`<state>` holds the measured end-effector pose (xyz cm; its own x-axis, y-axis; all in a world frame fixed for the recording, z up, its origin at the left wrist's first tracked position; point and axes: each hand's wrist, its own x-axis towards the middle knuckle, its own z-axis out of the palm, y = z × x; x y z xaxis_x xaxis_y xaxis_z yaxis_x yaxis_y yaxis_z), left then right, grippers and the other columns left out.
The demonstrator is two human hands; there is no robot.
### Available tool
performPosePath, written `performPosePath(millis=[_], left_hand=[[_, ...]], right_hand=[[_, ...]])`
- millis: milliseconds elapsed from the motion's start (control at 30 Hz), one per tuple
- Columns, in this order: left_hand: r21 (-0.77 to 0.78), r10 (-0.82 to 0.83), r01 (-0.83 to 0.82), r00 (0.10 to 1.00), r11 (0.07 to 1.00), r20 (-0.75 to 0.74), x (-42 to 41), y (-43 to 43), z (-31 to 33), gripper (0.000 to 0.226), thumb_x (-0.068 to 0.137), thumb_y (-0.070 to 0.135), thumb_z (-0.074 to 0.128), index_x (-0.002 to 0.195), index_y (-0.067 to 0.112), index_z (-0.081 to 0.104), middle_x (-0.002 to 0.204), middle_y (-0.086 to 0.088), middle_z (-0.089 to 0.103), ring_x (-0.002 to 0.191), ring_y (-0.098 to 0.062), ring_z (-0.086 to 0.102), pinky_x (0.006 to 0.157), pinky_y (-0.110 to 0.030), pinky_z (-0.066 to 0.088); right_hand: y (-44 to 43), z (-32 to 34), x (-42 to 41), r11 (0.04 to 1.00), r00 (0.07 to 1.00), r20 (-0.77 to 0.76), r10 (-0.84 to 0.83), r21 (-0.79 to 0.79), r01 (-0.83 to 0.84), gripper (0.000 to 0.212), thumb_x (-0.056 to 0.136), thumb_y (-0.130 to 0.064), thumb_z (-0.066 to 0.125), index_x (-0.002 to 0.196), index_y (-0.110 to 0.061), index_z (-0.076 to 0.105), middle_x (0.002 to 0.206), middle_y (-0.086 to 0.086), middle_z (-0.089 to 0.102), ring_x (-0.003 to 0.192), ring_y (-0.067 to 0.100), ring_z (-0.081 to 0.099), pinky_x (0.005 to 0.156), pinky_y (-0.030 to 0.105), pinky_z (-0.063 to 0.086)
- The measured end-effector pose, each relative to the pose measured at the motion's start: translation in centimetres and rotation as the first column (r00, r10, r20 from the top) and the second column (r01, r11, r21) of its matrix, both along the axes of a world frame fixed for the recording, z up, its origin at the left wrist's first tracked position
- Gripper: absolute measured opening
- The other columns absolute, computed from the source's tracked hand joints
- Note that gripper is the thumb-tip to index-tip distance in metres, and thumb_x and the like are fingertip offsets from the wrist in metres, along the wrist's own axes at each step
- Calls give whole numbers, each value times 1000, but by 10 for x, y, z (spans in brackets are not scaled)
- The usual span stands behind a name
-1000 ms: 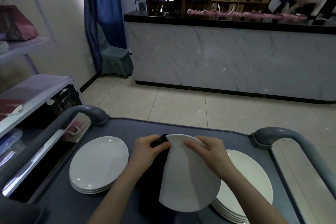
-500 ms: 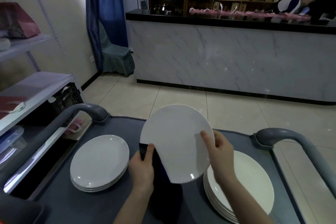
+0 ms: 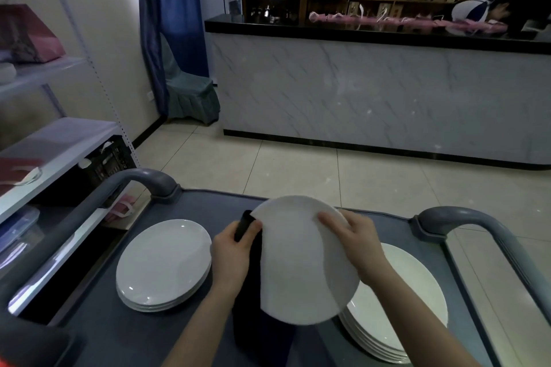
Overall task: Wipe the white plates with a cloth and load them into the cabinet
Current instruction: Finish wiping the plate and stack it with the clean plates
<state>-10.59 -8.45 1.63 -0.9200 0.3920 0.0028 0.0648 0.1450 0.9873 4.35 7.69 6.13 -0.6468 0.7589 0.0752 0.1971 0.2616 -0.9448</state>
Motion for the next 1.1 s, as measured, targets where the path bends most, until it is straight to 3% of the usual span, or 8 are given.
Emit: performPosePath(millis=[233, 367, 467, 600, 700, 800, 933, 1100], left_hand=[[11, 288, -321, 862, 947, 418, 59, 25, -22, 29, 94, 32, 63, 83, 6, 62, 86, -7, 69, 84, -25, 62, 84, -40, 51], [66, 238, -303, 850, 951, 470, 41, 15, -18, 30, 95, 26, 63, 81, -1, 63, 81, -8, 68, 76, -21, 59, 76, -38, 51], [76, 250, -313, 863, 947, 438, 27, 10, -13, 34, 96, 28, 62, 75, 1, 60, 73, -5, 63, 68, -18, 56, 68, -34, 47], [41, 262, -307, 869, 951, 420, 13, 7, -8, 44, 95, 33, 61, 62, 5, 52, 62, -3, 53, 63, -20, 47, 62, -33, 40], [44, 221, -262, 884, 964, 411, 11, 10, -5, 45, 95, 35, 61, 65, 3, 56, 65, -5, 57, 66, -21, 51, 66, -34, 43], [57, 192, -235, 892, 970, 410, 10, 11, -3, 44, 95, 37, 61, 68, 1, 59, 70, -8, 59, 71, -24, 52, 72, -36, 46], [80, 124, -182, 874, 980, 470, 4, 12, 7, 45, 96, 39, 57, 75, 0, 62, 78, -12, 63, 75, -25, 56, 73, -37, 49], [121, 51, -126, 870, 985, 491, -2, 16, 21, 33, 100, 33, 52, 86, 6, 65, 90, -14, 68, 80, -26, 63, 73, -35, 53]], right_hand=[[-45, -22, -12, 767, 822, -164, -545, -493, 410, 29, 93, -41, 61, 78, -19, 69, 65, -14, 67, 62, 5, 63, 54, 20, 51], [-37, -24, 9, 952, 960, -96, -263, -189, 242, 14, 95, -38, 58, 97, -30, 70, 88, -18, 71, 88, 11, 67, 65, 16, 50], [-28, -23, 28, 982, 996, 2, -88, 168, 86, 50, 90, -34, 68, 138, -33, 52, 133, -27, 57, 119, -6, 53, 93, 11, 43], [-26, -19, 34, 536, 926, 313, 209, 756, -376, 64, 84, -51, 66, 140, -21, 53, 153, -1, 40, 141, 17, 39, 112, 40, 37], [-31, -21, 24, 220, 818, 535, 213, 789, -574, 60, 83, -52, 63, 135, -22, 59, 146, 2, 51, 135, 23, 48, 109, 45, 41], [-35, -24, 14, 105, 814, 557, 166, 811, -576, 56, 75, -28, 79, 128, -23, 65, 136, 3, 61, 123, 24, 60, 97, 42, 52], [-33, -25, 14, 167, 855, 498, 148, 839, -518, 73, 61, 5, 80, 129, -17, 65, 134, 5, 62, 122, 26, 61, 92, 46, 54], [-38, -21, 10, 660, 912, 334, 238, 633, -404, 40, 96, -3, 58, 133, -16, 60, 134, 2, 63, 124, 24, 60, 100, 39, 49]])
